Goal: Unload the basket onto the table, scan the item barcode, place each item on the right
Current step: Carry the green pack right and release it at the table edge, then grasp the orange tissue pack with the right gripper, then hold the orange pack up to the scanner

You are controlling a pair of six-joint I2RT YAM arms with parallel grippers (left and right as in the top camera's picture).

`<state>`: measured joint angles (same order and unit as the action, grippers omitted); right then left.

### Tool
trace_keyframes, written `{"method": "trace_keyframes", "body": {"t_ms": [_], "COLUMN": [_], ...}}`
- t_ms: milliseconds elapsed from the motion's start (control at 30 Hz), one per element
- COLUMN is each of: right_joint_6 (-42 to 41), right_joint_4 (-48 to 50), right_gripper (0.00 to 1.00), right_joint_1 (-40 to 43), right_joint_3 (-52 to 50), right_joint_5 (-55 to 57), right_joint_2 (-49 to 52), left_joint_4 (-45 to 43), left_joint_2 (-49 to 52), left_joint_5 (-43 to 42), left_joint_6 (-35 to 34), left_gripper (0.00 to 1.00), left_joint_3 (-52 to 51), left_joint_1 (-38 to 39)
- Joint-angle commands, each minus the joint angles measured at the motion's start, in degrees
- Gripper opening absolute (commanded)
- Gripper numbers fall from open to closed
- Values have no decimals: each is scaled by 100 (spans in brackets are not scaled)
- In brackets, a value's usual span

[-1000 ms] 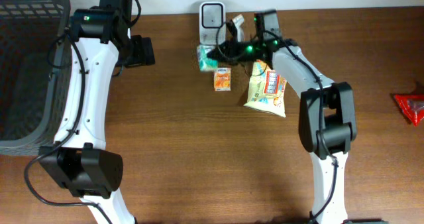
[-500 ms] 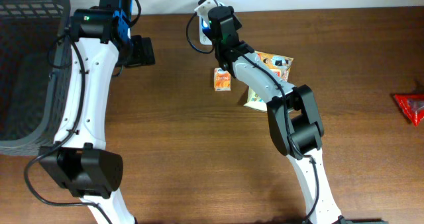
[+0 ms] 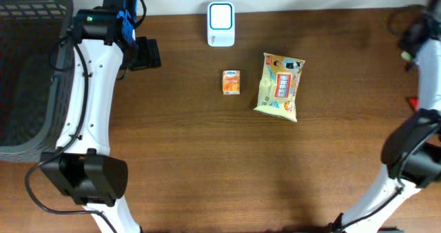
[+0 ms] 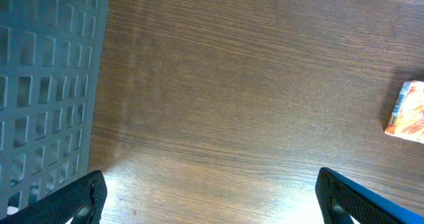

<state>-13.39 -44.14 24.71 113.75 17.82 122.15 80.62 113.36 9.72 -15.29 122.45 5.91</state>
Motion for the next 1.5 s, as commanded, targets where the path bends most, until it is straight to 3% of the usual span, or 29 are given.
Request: {"method": "trace_keyframes", "body": {"t_ms": [0,33,67,133,233,300,367,400,433,467,567,600,700,767,900,967,1033,1067,1100,1200,1267,1333,1400,1467], "right_joint_6": [-109,-107,-109,-57,-59,-42,-7,417,942,1268,1274,1222,586,48,37,-9,-68,-68,-70,-1738,-3086,-3412,-3807,-3270], "right_joint_4": [155,302,398,452,417,490,402,271,46,-31,466,640,651,649,667,739,850,977,1123,2400,3469,4472,4894,4760], "right_gripper": [4,18,61,99,99,99,99,99,97,88,85,77,73,73,72,66,22,6,4,4,4,4,4,4], "right_joint_1": [752,964,1189,1290,1198,905,269,-129,-619,-1239,-2520,-2859,-3722,-4061,-4205,-4194,-4194,-4188,-4153,-3770,-3624,-3602,-3591,-3589], "right_joint_3": [-601,-841,-1023,-1172,-1198,-1198,-1198,-1198,-1198,-1198,-1198,-1198,-1198,-1198,-1198,-1198,-1198,-1176,-1097,-920,-920,-920,-809,-295], "right_joint_5": [-966,-892,-881,-881,-1753,-4437,-5930,-6275,-6391,-6373,-6304,-6037,-4485,-4089,-4109,-4113,-4166,-4588,-5421,-8786,-9720,-9551,-8297,-6905], "right_joint_2": [105,114,114,114,114,114,114,114,114,114,114,114,286,555,1161,1414,1447,1445,1445,1445,1445,1445,1429,1429], "left_joint_4": [-4,-2,-4,-4,-4,-4,-4,-4,-4,-2,-2,-4,-4,-4,-4,-4,-4,-4,-4,-4,-4,-4,-4,-4], "left_joint_2": [-44,-44,-44,-44,-44,-44,-44,-44,-44,-44,-44,-44,-44,-44,-44,-44,-44,-44,-44,-44,-44,-44,-44,-44], "left_joint_5": [44,44,46,44,44,44,44,44,44,44,44,44,44,44,44,44,44,44,44,44,44,44,44,44], "left_joint_6": [-55,-55,-55,-55,-55,-55,-55,-55,-55,-55,-55,-55,-55,-55,-55,-55,-55,-55,-55,-55,-55,-55,-55,-55], "left_gripper": [99,99,99,99,99,99,99,99,99,99,99,99,99,99,99,99,99,99,99,99,99,99,99,99], "left_joint_3": [24,24,24,24,24,24,24,24,24,24,24,24,24,24,24,24,24,24,24,24,24,24,24,24], "left_joint_1": [-42,-39,-42,-42,-35,-35,-35,-35,-35,-35,-35,-35,-35,-35,-35,-35,-35,-35,-35,-35,-35,-35,-35,-35]}}
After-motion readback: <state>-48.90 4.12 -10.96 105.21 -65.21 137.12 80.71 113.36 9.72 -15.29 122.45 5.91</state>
